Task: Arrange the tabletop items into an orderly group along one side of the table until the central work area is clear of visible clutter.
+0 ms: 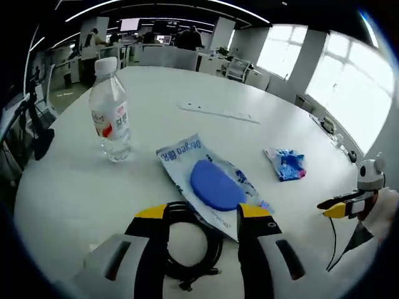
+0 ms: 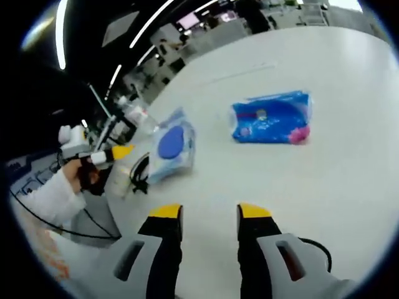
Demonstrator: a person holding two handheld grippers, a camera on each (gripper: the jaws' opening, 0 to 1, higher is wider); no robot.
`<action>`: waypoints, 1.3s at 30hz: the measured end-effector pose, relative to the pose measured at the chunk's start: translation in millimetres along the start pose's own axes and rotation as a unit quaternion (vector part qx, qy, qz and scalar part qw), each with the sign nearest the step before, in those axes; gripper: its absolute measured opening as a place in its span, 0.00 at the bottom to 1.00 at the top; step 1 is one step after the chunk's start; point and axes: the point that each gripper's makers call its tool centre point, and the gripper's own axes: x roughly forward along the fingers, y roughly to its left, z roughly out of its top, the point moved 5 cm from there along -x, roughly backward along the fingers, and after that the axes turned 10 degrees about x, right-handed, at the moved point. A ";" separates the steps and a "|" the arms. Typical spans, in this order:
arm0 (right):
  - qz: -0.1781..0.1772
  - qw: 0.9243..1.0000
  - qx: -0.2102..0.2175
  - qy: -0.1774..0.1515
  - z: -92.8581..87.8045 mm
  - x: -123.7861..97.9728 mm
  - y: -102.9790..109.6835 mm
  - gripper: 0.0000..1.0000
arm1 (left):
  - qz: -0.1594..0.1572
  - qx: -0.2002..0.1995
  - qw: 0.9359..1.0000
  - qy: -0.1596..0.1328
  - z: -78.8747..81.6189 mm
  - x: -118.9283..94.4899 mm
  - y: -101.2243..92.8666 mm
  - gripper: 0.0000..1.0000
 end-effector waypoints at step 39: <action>0.091 0.968 0.211 0.098 -10.1 117.1 78.7 0.22 | -0.002 0.092 0.992 0.091 39.8 122.7 54.1 0.39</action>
